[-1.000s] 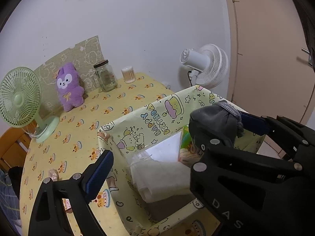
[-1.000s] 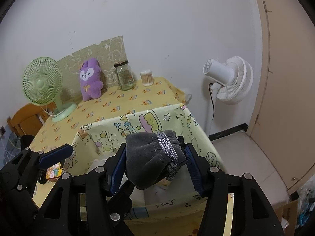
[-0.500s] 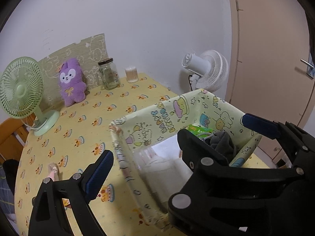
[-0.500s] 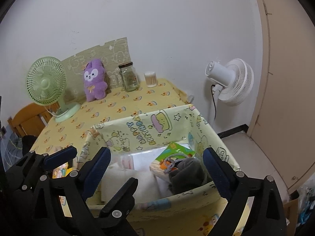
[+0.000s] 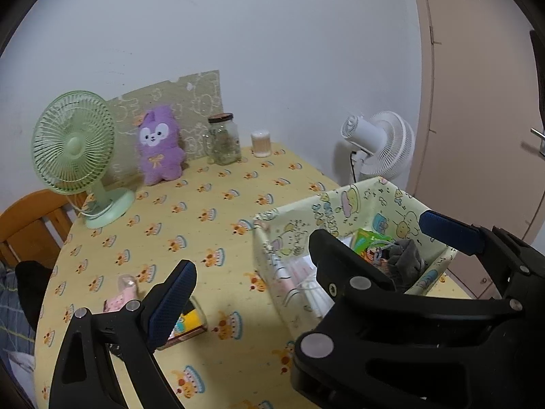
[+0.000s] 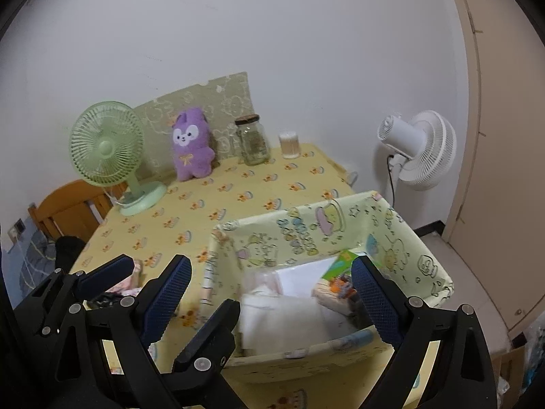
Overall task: Organize soft objects
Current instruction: 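Move both tools back toward the black bag and cartoon-printed box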
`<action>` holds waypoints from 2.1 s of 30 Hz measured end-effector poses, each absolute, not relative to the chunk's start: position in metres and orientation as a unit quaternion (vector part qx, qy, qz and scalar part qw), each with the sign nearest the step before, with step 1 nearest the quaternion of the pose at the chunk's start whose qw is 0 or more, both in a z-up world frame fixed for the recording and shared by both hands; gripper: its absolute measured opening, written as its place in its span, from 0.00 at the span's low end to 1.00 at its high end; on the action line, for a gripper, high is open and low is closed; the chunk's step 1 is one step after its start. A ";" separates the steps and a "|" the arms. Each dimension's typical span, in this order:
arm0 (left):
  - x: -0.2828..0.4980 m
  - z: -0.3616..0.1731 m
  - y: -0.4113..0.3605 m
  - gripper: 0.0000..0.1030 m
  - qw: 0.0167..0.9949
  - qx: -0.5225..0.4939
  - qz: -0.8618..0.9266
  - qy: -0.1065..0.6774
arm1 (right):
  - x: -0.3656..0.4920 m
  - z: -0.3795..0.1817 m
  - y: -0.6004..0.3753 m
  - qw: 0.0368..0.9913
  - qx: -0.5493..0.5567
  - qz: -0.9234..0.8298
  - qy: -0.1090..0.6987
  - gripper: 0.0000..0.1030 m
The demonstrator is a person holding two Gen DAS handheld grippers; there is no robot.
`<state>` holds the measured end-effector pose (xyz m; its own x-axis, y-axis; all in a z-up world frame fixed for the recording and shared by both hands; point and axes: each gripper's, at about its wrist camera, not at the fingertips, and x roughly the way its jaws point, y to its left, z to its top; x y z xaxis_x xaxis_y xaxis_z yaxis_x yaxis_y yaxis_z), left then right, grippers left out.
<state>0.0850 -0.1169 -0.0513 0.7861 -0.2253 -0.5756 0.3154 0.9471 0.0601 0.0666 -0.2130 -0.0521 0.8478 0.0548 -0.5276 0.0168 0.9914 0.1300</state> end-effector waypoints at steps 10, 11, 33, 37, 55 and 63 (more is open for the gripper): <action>0.070 -0.038 -0.084 0.93 0.953 0.052 -0.115 0.275 | 0.059 -0.037 -0.180 0.961 0.051 0.027 0.270 0.94; 0.069 -0.038 -0.080 0.93 0.954 0.048 -0.113 0.274 | 0.058 -0.035 -0.176 0.962 0.048 0.029 0.267 0.94; 0.054 -0.032 -0.011 0.93 0.965 0.019 -0.060 0.256 | 0.054 -0.027 -0.103 0.965 0.003 0.054 0.258 0.94; 0.052 -0.033 -0.001 0.93 0.966 0.014 -0.051 0.253 | 0.054 -0.028 -0.093 0.965 -0.002 0.062 0.256 0.94; 0.064 -0.074 0.034 0.93 0.957 0.000 -0.035 0.289 | 0.070 -0.067 -0.056 0.958 -0.009 0.083 0.276 0.94; 0.075 -0.098 0.038 0.93 0.948 -0.002 -0.026 0.319 | 0.086 -0.094 -0.051 0.949 -0.014 0.077 0.304 0.94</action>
